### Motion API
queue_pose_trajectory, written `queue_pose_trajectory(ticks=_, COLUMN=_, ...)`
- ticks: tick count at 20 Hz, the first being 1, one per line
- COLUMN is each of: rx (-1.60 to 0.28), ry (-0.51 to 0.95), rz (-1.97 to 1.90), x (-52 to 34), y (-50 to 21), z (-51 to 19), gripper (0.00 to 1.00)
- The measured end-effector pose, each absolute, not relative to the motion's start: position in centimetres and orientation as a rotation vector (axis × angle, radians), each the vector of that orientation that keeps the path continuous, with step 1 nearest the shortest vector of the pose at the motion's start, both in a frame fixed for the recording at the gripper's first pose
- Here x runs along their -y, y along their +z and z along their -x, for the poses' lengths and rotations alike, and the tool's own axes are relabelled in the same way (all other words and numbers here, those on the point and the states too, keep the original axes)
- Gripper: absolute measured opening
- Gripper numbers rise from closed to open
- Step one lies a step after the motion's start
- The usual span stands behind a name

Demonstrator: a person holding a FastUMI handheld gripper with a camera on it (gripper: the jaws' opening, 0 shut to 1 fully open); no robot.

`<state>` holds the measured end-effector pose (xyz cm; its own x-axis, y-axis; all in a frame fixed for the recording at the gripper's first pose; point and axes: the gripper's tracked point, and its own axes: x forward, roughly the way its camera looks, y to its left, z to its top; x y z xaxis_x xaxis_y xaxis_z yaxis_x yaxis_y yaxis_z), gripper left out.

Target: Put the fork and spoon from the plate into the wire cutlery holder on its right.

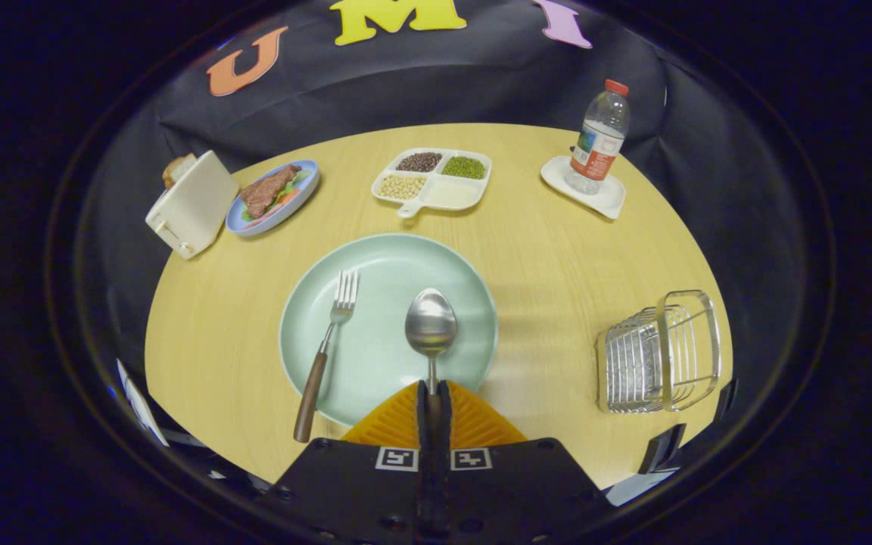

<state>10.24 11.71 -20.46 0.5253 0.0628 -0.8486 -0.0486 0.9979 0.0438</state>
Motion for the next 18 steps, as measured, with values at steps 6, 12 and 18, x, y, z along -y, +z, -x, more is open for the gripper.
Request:
queue_pose_trajectory(ticks=6, rx=-0.942, ry=0.048, rz=-0.012, x=-7.1, y=-15.9, z=-8.7, gripper=0.00)
queue_pose_trajectory(ticks=12, rx=-0.912, ry=0.000, rz=-0.034, x=-1.1, y=-13.3, z=-6.7, gripper=0.01)
queue_pose_trajectory(ticks=18, rx=-0.927, ry=-0.051, rz=-0.051, x=4.8, y=-13.6, z=-5.1, gripper=0.01)
